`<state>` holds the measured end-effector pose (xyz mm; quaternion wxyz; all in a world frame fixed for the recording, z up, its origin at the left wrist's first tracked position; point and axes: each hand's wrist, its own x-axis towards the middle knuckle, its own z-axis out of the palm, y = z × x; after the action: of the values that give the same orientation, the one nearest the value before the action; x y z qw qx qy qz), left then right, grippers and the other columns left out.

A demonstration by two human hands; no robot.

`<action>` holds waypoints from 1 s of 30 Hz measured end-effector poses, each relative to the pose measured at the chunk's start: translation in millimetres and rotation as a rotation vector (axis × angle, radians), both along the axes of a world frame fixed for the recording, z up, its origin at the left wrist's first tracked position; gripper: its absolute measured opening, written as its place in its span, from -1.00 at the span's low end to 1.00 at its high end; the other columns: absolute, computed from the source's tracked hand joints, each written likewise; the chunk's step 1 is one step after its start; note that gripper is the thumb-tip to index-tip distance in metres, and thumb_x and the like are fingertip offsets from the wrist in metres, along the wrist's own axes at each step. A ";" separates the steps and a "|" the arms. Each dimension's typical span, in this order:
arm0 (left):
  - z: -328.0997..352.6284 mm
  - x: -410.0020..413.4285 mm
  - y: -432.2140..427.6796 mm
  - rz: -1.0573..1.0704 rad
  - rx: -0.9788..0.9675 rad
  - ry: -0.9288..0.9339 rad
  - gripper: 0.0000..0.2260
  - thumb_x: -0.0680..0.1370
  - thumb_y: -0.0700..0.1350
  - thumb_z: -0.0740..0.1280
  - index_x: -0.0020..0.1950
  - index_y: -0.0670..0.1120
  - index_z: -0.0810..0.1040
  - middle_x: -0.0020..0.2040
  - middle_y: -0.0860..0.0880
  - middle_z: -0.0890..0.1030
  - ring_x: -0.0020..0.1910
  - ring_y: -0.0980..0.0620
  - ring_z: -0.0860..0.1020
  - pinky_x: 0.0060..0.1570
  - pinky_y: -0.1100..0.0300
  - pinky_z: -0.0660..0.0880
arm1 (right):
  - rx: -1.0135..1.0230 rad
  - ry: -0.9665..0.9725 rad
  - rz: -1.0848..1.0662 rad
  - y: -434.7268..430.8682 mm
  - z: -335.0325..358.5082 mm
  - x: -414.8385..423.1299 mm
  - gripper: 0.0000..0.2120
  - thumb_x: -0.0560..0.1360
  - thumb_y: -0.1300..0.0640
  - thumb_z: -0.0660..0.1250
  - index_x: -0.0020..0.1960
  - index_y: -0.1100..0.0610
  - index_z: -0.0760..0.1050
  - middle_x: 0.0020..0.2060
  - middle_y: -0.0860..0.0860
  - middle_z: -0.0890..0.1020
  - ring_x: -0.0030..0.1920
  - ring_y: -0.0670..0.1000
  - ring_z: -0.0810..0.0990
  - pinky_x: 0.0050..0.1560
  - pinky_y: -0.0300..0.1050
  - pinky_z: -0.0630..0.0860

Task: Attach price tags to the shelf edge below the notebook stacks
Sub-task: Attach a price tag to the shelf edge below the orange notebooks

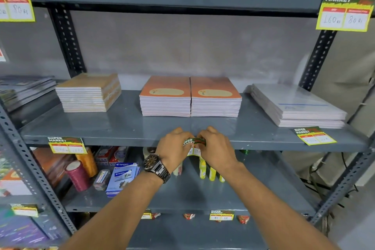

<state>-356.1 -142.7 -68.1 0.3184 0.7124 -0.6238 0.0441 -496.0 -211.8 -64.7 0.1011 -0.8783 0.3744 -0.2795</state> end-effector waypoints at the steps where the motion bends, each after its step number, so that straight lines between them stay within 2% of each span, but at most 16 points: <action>1: 0.1 1.2 0.6 0.022 0.008 -0.055 -0.84 0.50 0.01 0.35 0.07 0.11 0.58 -0.04 0.00 0.56 -0.10 -0.08 0.57 -0.23 0.10 0.46 | -0.026 0.027 -0.019 0.1 0.7 0.6 -0.89 0.45 0.15 0.34 -0.03 0.08 0.57 -0.10 0.02 0.54 -0.16 0.16 0.58 -0.21 0.01 0.50; 5: -2.0 11.7 -2.1 0.052 -0.033 -0.231 -0.84 0.46 0.11 0.38 0.02 0.15 0.60 0.02 0.07 0.58 0.02 -0.08 0.48 -0.03 0.02 0.39 | -0.076 0.065 -0.039 -3.5 5.4 3.4 -0.90 0.39 0.17 0.39 -0.09 0.06 0.58 -0.13 -0.01 0.59 -0.08 0.13 0.52 -0.12 0.00 0.46; 8: -3.5 17.3 -5.1 0.031 -0.016 -0.224 -0.79 0.47 0.13 0.36 0.07 0.15 0.60 0.12 0.11 0.61 0.10 -0.07 0.49 0.05 0.01 0.34 | -0.071 0.067 -0.065 -7.2 7.7 3.0 -0.90 0.38 0.12 0.42 -0.10 -0.01 0.59 -0.14 -0.06 0.61 -0.05 0.07 0.46 -0.03 0.00 0.39; 12: -4.6 15.9 -1.2 0.013 0.004 -0.184 -0.78 0.49 0.12 0.34 0.11 0.14 0.59 0.04 0.08 0.67 0.00 -0.06 0.56 0.01 0.03 0.43 | -0.087 0.059 -0.067 -3.9 1.9 2.0 -0.88 0.40 0.13 0.39 -0.08 -0.02 0.55 -0.13 -0.06 0.60 -0.04 0.09 0.49 -0.02 0.02 0.40; 17: -1.9 22.2 3.3 -0.014 0.024 -0.113 -0.74 0.48 -0.01 0.38 0.17 0.12 0.59 0.09 0.05 0.67 0.03 -0.07 0.58 0.05 0.03 0.48 | -0.143 0.096 -0.068 0.3 -3.1 5.1 -0.74 0.38 -0.12 0.40 -0.02 -0.02 0.50 -0.07 -0.05 0.57 0.00 0.07 0.47 0.01 0.02 0.38; 26: -5.9 29.3 -0.5 -0.033 0.024 -0.117 -0.72 0.47 -0.04 0.41 0.18 0.12 0.58 0.11 0.06 0.67 0.03 -0.06 0.59 0.04 0.06 0.48 | -0.227 0.072 -0.113 -5.2 -17.0 7.5 -0.83 0.41 -0.01 0.42 -0.07 0.02 0.52 -0.15 -0.07 0.59 -0.09 0.08 0.51 -0.07 0.00 0.38; 30: -5.9 32.4 -1.3 -0.057 0.022 -0.120 -0.71 0.46 -0.05 0.42 0.17 0.11 0.59 0.12 0.05 0.67 0.01 -0.07 0.59 0.03 0.03 0.48 | -0.198 0.060 -0.140 -3.2 -13.9 10.0 -0.80 0.38 -0.05 0.47 -0.11 -0.01 0.51 -0.19 -0.10 0.59 -0.13 0.05 0.50 -0.08 -0.01 0.37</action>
<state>-323.8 -144.0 -73.9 0.2740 0.6939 -0.6622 0.0708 -485.9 -214.9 -78.6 -0.0171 -0.8637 0.4085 -0.2949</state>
